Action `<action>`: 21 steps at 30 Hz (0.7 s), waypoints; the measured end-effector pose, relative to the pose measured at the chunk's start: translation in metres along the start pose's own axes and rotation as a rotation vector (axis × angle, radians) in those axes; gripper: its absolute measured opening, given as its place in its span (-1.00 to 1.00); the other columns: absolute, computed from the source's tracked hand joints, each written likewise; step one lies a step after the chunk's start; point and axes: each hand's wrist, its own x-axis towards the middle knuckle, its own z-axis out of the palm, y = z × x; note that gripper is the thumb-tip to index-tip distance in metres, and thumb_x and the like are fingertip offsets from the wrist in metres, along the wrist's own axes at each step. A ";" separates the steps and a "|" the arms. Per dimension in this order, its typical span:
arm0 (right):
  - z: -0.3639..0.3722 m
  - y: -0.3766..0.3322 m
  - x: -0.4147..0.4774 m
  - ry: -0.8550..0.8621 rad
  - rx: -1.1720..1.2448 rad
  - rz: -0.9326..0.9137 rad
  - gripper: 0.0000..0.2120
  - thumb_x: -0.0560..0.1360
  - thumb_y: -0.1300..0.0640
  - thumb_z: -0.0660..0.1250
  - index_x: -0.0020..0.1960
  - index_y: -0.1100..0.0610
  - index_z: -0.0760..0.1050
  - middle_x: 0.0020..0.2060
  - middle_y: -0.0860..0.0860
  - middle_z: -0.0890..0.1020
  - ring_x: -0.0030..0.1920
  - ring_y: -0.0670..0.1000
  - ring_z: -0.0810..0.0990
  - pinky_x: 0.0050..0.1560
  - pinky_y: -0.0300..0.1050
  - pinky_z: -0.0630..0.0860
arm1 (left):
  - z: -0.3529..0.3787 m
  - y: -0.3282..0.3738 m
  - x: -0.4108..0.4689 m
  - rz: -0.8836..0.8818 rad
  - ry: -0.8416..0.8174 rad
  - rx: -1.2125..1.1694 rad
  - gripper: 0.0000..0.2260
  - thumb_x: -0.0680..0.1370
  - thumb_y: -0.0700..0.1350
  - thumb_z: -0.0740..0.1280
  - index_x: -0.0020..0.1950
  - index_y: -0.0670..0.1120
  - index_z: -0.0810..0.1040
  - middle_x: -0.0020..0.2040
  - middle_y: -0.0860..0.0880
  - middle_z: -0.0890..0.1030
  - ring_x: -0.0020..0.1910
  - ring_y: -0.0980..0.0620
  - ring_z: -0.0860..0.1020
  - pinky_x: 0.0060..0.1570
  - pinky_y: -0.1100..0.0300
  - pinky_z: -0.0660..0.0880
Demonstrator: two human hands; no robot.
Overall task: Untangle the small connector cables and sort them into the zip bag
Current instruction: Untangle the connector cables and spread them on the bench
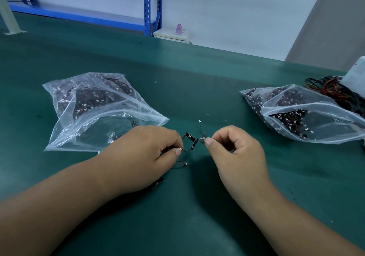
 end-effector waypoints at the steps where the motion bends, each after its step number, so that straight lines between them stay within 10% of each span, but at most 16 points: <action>1: 0.000 0.000 0.000 -0.002 0.000 -0.001 -0.79 0.44 0.19 0.46 -0.32 0.05 0.50 -0.46 -0.16 0.48 -0.43 -0.17 0.41 -0.42 -0.43 0.30 | 0.000 0.000 0.000 0.001 0.003 0.003 -0.93 0.56 0.04 0.23 -0.09 0.15 0.50 -0.18 0.20 0.56 -0.08 0.20 0.50 -0.16 0.32 0.42; 7: -0.001 -0.002 0.001 0.031 0.198 0.062 -0.83 0.53 0.24 0.37 -0.21 0.07 0.50 -0.29 0.06 0.65 -0.29 0.08 0.61 -0.29 -0.17 0.51 | 0.000 -0.001 0.000 0.001 -0.004 0.019 -0.95 0.56 0.04 0.24 -0.07 0.15 0.49 -0.17 0.22 0.55 -0.08 0.23 0.49 -0.14 0.27 0.45; 21: 0.001 -0.002 -0.001 -0.008 0.195 0.026 -0.66 0.58 0.24 0.33 -0.03 -0.24 0.60 -0.29 -0.11 0.63 -0.33 -0.15 0.53 -0.27 -0.32 0.45 | 0.001 -0.002 0.000 -0.006 0.000 0.005 -0.93 0.57 0.03 0.23 -0.07 0.14 0.50 -0.17 0.20 0.56 -0.09 0.21 0.50 -0.17 0.29 0.43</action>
